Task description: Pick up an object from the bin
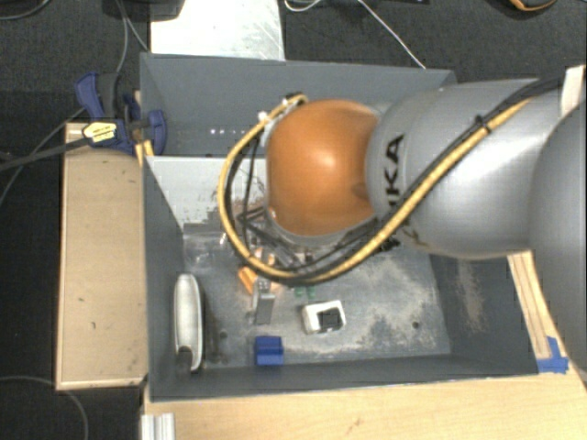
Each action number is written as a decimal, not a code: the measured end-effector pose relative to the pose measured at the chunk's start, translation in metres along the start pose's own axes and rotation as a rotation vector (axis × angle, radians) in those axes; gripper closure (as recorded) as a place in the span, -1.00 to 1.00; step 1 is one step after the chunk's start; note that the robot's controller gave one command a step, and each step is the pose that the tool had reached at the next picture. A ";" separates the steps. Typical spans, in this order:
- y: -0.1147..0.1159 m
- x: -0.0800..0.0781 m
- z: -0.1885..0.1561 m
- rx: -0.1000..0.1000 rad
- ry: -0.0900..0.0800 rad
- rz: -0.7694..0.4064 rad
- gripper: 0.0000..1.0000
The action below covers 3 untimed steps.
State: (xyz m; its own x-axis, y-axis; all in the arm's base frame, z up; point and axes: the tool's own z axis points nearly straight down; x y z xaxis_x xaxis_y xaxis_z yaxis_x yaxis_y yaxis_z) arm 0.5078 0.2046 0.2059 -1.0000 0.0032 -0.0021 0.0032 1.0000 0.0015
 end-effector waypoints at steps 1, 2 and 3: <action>-0.041 -0.068 0.046 0.001 0.004 -0.193 -1.00; -0.046 -0.074 0.050 -0.001 -0.001 -0.193 -1.00; -0.044 -0.075 0.045 0.000 -0.002 -0.373 -1.00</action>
Offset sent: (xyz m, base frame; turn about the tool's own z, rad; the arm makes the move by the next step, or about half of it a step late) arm 0.0729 -0.0463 -0.0508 -0.1976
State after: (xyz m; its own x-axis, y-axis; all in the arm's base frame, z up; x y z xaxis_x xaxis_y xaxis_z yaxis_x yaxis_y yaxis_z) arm 0.5827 0.1601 0.1610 -0.9323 -0.3616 -0.0049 -0.3616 0.9323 0.0003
